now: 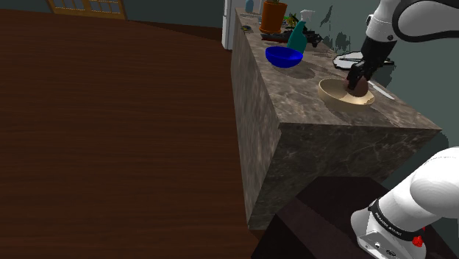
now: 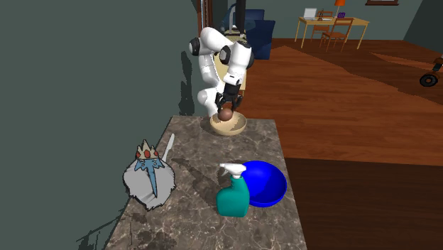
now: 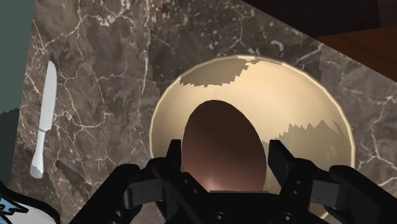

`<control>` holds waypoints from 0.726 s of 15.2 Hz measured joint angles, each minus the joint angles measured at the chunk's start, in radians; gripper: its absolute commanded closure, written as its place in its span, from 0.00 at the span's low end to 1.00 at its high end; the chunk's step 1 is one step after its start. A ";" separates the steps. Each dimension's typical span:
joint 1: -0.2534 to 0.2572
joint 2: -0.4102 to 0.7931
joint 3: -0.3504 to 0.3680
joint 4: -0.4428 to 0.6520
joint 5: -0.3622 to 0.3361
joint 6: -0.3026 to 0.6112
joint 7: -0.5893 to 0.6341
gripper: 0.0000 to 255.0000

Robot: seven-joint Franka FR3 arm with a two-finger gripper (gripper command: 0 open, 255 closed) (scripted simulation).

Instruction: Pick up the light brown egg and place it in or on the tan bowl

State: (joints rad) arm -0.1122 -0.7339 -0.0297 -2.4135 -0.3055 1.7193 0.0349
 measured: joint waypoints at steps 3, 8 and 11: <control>-0.001 -0.004 -0.002 -0.018 -0.002 0.014 0.003 1.00; -0.001 -0.004 -0.003 -0.020 -0.003 0.017 0.002 0.00; -0.001 -0.004 -0.003 -0.020 -0.003 0.017 0.002 0.00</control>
State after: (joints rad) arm -0.1130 -0.7383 -0.0326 -2.4338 -0.3081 1.7359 0.0374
